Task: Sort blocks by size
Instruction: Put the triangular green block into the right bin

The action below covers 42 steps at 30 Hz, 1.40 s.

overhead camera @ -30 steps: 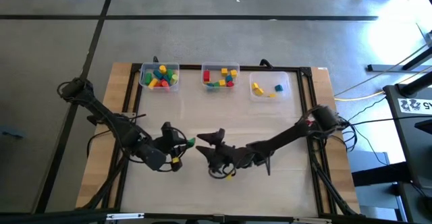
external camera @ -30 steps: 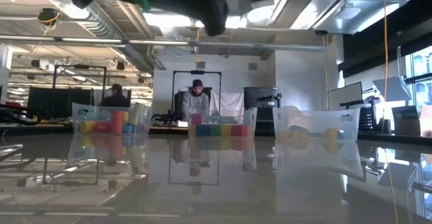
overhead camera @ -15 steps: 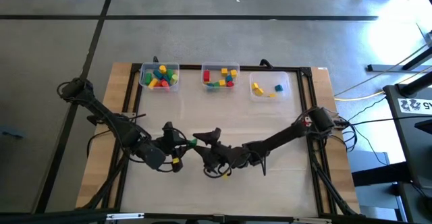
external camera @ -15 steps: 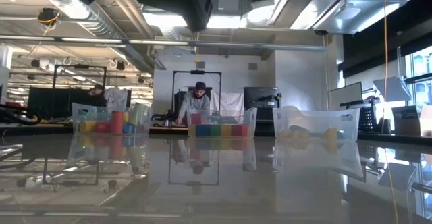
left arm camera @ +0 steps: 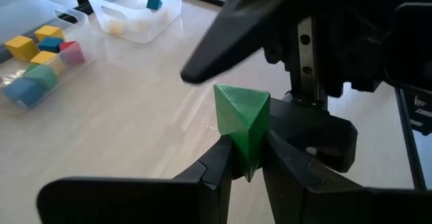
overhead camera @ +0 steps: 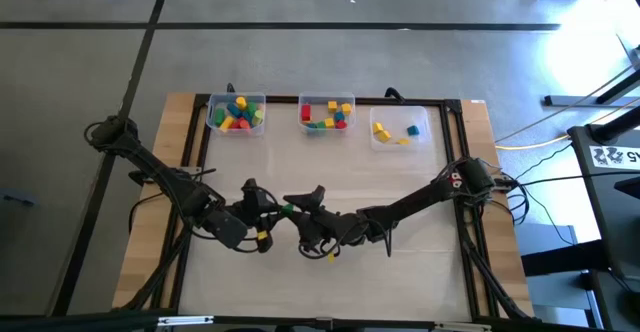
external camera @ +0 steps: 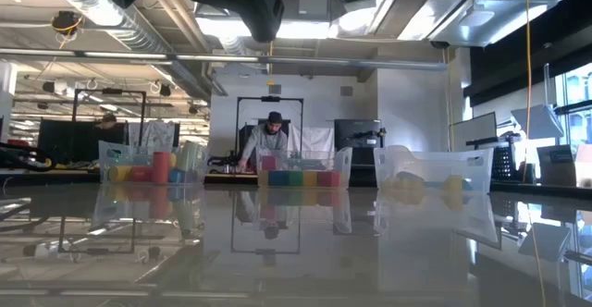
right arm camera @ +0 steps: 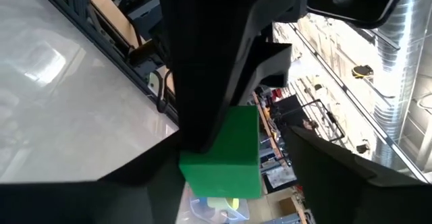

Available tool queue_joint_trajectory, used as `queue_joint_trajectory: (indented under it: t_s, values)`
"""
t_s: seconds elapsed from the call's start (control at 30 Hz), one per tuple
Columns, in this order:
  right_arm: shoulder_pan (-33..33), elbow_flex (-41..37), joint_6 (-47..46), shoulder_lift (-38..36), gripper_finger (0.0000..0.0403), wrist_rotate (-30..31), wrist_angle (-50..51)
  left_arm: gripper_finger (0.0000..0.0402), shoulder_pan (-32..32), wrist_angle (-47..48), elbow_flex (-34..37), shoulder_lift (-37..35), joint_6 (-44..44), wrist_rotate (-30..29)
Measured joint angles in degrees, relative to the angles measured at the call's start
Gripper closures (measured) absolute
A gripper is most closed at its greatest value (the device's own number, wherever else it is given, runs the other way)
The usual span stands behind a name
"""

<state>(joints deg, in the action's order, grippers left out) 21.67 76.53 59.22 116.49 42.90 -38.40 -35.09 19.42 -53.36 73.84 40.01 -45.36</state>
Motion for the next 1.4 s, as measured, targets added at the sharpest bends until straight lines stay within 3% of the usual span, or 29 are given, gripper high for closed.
queue_joint_trajectory:
  t_s: [0.47,0.73,1.07,1.4]
  values:
    - [0.02,-0.02,0.15,0.0,0.026,-0.06,2.12,0.0336,0.0,-0.26,0.0,0.0,-1.18,0.04]
    - [0.02,-0.02,-0.55,-0.02,0.0245,-0.34,2.52,0.0333,0.0,-0.28,0.0,0.0,-1.21,0.61]
    - [0.02,-0.04,-0.81,-0.07,0.0254,-1.62,2.52,0.0264,0.33,0.57,0.0,-0.4,-2.34,2.54]
    - [0.04,-0.04,-0.86,-0.09,0.0258,-1.55,2.47,0.0251,-3.17,8.1,0.02,-10.25,-5.18,3.34]
